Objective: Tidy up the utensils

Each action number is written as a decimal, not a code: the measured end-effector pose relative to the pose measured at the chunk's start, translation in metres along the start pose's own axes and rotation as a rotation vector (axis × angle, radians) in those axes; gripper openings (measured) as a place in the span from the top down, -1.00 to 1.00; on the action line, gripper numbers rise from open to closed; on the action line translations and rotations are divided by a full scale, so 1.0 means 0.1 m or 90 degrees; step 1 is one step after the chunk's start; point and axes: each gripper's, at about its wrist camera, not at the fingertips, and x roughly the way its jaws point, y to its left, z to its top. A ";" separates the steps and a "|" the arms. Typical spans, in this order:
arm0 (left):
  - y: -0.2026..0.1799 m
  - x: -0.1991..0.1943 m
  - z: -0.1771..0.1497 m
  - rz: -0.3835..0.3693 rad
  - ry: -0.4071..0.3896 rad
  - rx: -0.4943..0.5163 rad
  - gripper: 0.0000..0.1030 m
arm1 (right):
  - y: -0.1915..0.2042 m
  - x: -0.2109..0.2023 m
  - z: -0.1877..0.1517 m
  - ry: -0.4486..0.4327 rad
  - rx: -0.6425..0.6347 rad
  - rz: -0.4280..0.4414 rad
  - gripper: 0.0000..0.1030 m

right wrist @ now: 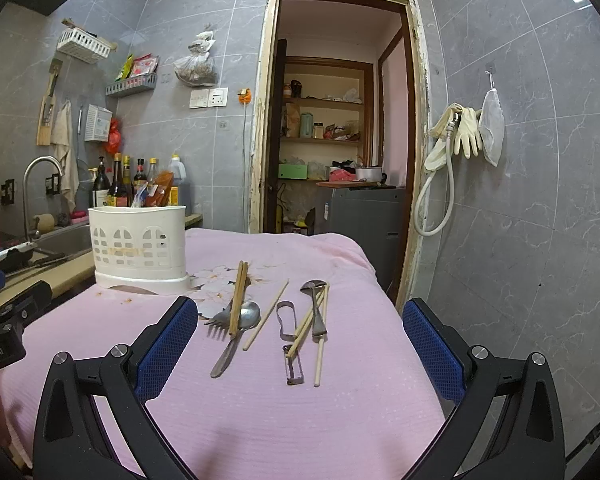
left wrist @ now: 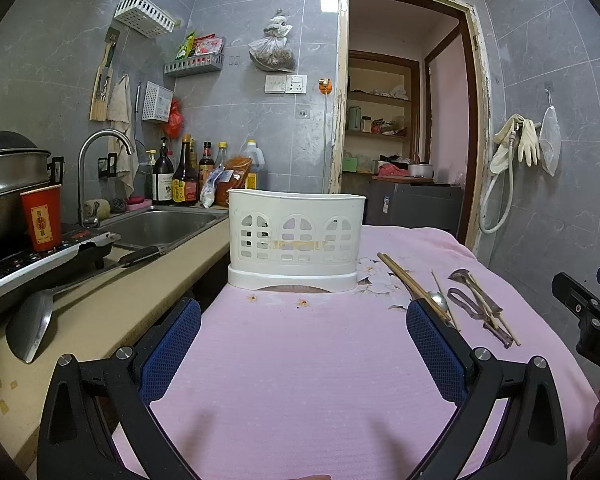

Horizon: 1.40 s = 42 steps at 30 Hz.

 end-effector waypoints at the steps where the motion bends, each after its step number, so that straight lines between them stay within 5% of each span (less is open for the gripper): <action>1: 0.00 0.00 0.00 0.000 0.000 0.000 -0.96 | 0.00 0.00 0.00 0.000 0.000 0.000 -1.00; 42: 0.03 -0.01 -0.01 0.000 0.009 -0.010 -0.96 | 0.01 0.02 -0.05 0.006 0.006 0.001 -1.00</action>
